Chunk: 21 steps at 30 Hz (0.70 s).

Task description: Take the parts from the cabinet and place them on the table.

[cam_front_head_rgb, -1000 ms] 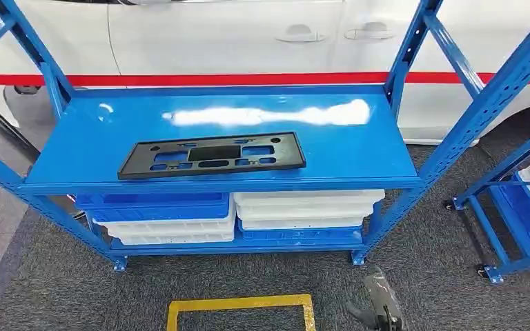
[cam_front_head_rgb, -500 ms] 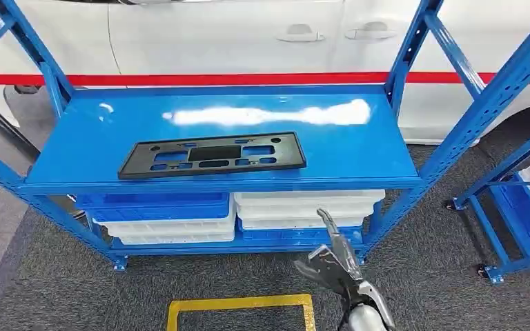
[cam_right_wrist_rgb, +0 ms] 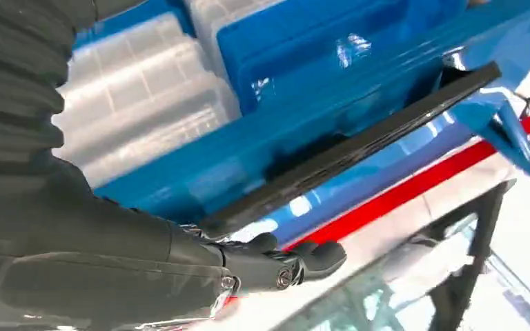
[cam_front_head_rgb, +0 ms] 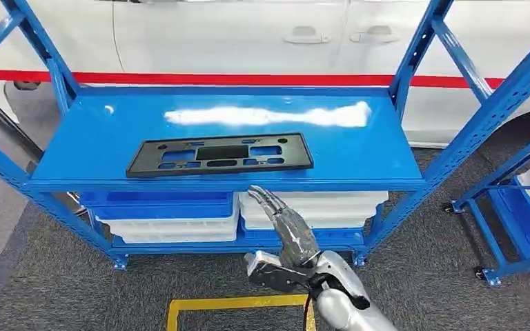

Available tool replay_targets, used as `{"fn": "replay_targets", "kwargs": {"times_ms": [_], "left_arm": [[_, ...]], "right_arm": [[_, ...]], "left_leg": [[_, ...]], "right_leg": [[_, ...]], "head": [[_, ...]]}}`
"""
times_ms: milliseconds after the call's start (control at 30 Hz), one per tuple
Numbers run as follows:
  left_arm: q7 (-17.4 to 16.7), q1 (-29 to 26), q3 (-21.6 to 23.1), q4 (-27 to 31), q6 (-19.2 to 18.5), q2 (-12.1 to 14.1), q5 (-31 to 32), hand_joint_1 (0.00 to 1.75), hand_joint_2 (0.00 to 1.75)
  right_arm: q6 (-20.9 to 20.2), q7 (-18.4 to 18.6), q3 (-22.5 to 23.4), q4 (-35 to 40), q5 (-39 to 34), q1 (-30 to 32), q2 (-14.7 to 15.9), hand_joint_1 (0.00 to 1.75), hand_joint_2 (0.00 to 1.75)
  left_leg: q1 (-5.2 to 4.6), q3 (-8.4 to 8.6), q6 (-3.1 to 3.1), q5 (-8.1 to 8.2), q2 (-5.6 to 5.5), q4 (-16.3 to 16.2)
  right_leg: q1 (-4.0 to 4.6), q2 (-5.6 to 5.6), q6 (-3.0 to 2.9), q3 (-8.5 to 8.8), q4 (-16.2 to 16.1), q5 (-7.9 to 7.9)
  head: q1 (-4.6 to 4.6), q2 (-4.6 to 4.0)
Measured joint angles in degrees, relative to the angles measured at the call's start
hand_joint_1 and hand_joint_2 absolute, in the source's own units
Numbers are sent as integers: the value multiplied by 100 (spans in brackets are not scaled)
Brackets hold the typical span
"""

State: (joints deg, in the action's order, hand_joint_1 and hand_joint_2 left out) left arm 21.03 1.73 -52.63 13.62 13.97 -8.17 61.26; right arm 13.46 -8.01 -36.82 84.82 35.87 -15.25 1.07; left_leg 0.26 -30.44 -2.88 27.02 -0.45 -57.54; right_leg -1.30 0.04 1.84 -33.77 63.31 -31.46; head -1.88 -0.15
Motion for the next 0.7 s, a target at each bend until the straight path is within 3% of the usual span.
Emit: {"fn": "replay_targets", "kwargs": {"times_ms": [67,100,133,167,233,267,300,400,433,467,500,567,600,633,667,700], "left_arm": [[-11,-5,-25,-2,-16,0,18,0,0],[-15,-9,-40,-4,-18,0,48,0,0],[-24,-10,-55,-4,-22,0,55,0,0],[-29,-9,-62,-4,-33,0,68,0,0],[-40,-4,-64,-7,-57,0,105,0,0],[-44,-6,-68,-9,-68,-13,114,0,0],[-46,9,-79,-11,-72,-17,116,0,0],[-48,8,-125,-13,-138,-17,136,0,0],[-46,19,-138,-13,-153,-11,147,0,0],[-44,23,-145,-13,-171,-9,173,0,0],[-42,38,-145,-13,-193,-13,190,0,0],[-39,56,-149,-13,-238,-13,212,0,0],[-35,56,-149,-13,-261,-11,234,0,0],[-26,48,-149,-13,-280,-9,241,0,0],[-15,45,-149,-13,-313,-9,254,0,0],[6,49,-149,-13,-348,-4,262,0,0]], "right_arm": [[106,75,-157,42,239,-37,47,0,175],[224,121,-273,57,468,-40,71,0,175],[338,152,-338,57,674,-46,81,0,175],[455,182,-390,57,873,-66,86,0,175],[668,222,-469,55,1227,-152,99,0,175],[773,246,-491,44,1401,-200,99,0,175],[869,276,-515,27,1576,-246,99,0,175],[1172,346,-567,-50,2112,-319,160,0,175],[1267,377,-587,-76,2300,-353,211,0,175],[1370,399,-616,-105,2499,-386,289,0,175],[1490,423,-644,-129,2678,-433,392,0,175],[1692,468,-707,-203,3069,-481,657,0,175],[1776,493,-734,-240,3227,-489,775,0,175],[1885,514,-762,-306,3445,-496,912,0,175],[1971,530,-786,-365,3618,-505,1037,0,175],[2046,543,-821,-412,3778,-517,1186,0,175]], "left_leg": [[-13,-15,-1,1,1,-4],[-18,-17,0,2,-4,-6],[-20,-10,3,7,-15,-9],[-21,-1,8,16,-32,-14],[-26,30,41,52,-59,-36],[-16,19,63,70,-60,-42],[-58,-13,100,86,-65,-85],[-15,-32,194,72,-67,-45],[-48,-14,241,97,-68,-45],[-16,-30,271,165,-61,-135],[-10,-178,298,360,-42,-436],[29,-648,364,756,-40,-1333],[40,-851,393,849,-39,-1688],[57,-951,419,796,-33,-1813],[72,-915,440,636,-25,-1667],[91,-765,460,385,-14,-1305]], "right_leg": [[-1,-1,7,-443,872,-344],[1,0,4,-592,1132,-375],[0,-1,-5,-626,1131,-251],[0,-1,-21,-542,891,-31],[12,-1,-93,-147,-30,533],[43,0,-153,-23,-347,582],[71,-4,-174,12,-457,542],[103,-3,-211,3,-473,510],[40,-12,-246,44,-547,536],[26,-50,-267,90,-590,548],[16,-82,-306,105,-598,544],[16,-135,-318,110,-597,535],[15,-161,-319,109,-595,530],[2,-180,-314,115,-593,527],[-12,-193,-298,125,-591,516],[-34,-208,-270,138,-577,499]], "head": [[0,0],[0,0],[0,0],[0,0],[0,0],[0,0],[2,0],[0,0],[-2,0],[0,0],[-2,0],[0,0],[-2,0],[0,0],[0,0],[0,0]]}}
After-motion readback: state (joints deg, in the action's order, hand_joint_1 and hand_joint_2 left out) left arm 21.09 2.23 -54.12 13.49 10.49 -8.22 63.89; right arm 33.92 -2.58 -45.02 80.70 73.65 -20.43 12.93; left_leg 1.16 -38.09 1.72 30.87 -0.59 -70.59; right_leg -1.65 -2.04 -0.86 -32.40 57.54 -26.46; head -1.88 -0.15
